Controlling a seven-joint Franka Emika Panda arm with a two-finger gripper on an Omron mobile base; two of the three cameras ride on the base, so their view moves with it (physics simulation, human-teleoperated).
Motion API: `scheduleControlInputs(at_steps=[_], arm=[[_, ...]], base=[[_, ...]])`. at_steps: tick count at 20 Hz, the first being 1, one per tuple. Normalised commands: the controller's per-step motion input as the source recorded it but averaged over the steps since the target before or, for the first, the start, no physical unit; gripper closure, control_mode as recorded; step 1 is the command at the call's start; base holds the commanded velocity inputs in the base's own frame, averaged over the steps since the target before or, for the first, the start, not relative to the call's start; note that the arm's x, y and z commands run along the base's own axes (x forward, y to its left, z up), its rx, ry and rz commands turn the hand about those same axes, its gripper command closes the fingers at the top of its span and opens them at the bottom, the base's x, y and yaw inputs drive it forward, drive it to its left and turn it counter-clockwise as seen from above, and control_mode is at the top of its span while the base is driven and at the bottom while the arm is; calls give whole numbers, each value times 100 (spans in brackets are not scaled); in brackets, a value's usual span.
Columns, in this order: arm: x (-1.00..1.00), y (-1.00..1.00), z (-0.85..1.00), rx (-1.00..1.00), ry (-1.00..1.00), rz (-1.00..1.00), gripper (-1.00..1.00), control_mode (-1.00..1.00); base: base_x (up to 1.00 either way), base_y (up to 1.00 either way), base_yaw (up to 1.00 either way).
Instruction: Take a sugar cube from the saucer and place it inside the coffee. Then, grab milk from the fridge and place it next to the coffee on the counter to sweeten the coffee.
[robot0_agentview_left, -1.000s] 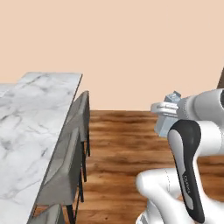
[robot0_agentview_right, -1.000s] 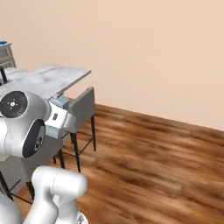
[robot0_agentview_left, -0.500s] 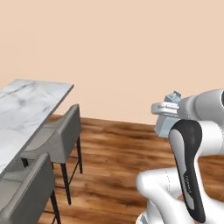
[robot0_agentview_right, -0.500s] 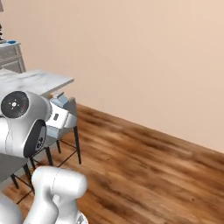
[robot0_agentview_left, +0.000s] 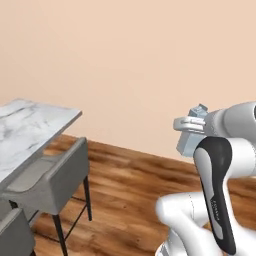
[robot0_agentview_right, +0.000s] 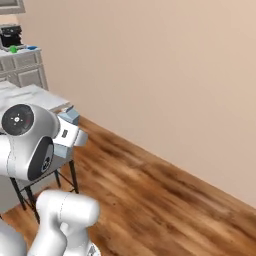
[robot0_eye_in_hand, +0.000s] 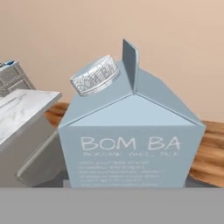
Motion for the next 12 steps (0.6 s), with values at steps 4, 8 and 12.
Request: scheduleControlInputs(at_steps=[4,8,12], arm=[[0,0,0,0,0,0,100,100],[0,0,0,0,0,0,100,100],[0,0,0,0,0,0,100,100]], base=[[100,-75,39],[100,-79,39],[100,-74,42]])
